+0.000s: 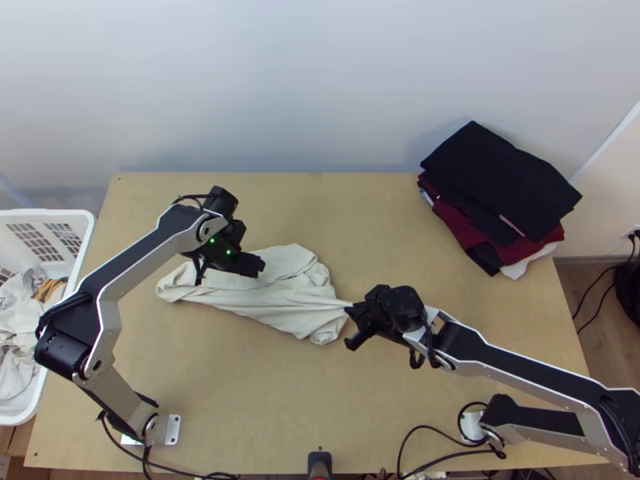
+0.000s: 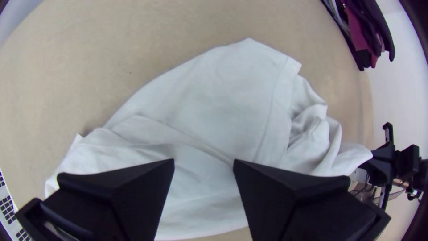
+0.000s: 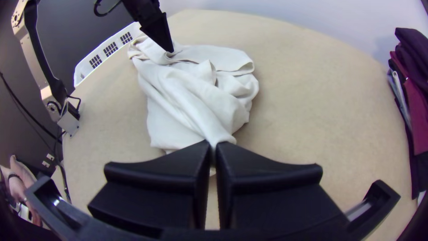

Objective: Fold the t-shirt

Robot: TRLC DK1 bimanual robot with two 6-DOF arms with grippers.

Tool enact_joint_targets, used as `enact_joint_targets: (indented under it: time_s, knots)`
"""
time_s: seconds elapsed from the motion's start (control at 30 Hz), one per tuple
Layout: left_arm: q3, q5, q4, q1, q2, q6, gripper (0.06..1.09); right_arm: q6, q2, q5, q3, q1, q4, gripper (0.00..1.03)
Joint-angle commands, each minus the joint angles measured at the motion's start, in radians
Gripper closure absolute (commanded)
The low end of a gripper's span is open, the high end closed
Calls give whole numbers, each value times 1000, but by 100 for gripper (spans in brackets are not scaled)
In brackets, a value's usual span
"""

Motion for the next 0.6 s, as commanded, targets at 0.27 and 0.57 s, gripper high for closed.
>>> enact_joint_targets:
  time_s: [0.27,0.57]
  knots:
    - [-74,35,50,-28,63,-18,69,19,-4,12,28,-3,-1,100]
    - [-100,47,145,27,-23,-37,105,19,-18,28,42,-40,-10,100]
